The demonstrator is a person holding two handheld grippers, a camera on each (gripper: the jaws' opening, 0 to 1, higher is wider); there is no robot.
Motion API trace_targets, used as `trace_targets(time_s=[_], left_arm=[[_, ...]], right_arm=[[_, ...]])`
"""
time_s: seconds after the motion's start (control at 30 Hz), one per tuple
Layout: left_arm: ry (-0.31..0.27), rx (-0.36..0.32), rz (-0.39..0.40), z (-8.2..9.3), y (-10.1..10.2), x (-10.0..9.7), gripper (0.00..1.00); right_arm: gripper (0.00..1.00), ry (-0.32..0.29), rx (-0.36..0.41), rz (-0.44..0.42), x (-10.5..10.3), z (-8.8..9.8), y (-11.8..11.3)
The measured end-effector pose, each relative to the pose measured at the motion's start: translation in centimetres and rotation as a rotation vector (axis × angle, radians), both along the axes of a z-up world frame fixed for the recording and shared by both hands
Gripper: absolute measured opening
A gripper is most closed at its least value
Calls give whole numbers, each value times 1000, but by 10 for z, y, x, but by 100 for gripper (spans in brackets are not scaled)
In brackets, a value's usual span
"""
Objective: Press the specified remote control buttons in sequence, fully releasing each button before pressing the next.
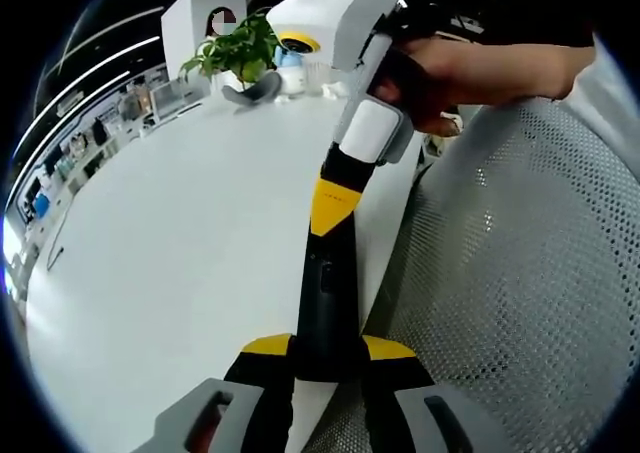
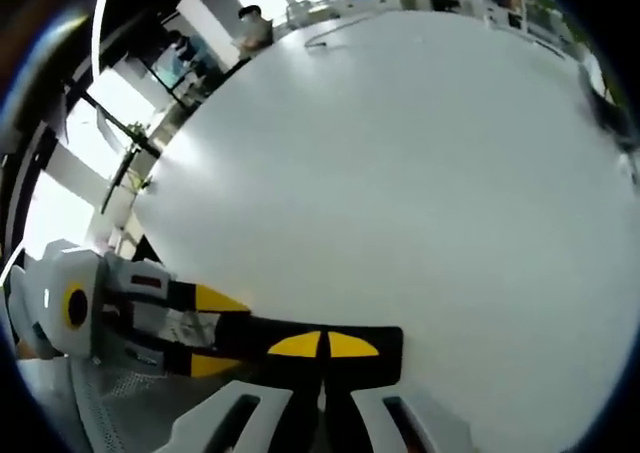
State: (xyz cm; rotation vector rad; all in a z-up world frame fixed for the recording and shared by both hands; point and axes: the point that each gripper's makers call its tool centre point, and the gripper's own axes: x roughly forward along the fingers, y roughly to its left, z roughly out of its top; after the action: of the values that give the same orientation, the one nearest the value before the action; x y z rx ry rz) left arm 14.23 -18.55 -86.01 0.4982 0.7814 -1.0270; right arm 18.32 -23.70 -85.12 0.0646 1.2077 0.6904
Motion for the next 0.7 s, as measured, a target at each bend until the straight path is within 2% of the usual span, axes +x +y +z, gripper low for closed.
trace_targets(time_s=[0.53,0.7], left_arm=[[-4,2,-3,0,1,-1,25],[-5,1,-7,-1,0,-1,25]], right_arm=[[0,-3,-14,0,-2,0,0],[0,-27,-47,25,-2,-1,2]])
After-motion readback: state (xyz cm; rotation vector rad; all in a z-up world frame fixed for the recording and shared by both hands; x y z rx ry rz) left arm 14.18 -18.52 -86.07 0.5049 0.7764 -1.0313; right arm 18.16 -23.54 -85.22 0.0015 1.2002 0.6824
